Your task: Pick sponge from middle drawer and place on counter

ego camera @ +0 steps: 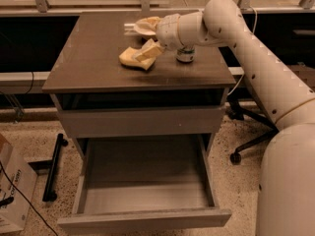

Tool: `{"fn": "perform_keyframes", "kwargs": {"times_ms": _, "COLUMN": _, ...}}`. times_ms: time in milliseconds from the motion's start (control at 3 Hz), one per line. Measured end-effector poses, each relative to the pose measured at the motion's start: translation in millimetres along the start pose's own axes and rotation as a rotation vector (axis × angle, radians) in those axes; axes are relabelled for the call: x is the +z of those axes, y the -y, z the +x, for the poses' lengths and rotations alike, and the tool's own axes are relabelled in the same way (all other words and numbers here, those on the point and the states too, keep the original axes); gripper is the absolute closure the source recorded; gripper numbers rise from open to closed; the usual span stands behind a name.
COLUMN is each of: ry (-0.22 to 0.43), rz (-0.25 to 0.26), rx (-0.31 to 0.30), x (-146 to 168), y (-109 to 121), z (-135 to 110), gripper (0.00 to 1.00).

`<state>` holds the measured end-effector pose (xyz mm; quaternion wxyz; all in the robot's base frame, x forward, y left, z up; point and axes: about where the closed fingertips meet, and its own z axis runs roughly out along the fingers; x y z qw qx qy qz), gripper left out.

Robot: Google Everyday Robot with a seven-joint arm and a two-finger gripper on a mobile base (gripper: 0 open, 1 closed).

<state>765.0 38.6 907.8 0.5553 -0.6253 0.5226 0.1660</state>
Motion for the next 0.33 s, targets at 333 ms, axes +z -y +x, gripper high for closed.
{"fn": "perform_keyframes", "kwargs": {"times_ms": 333, "ry": 0.001, "rz": -0.002, "rx": 0.0, "x": 1.4, "y": -0.7, "z": -0.2, "gripper": 0.0}}
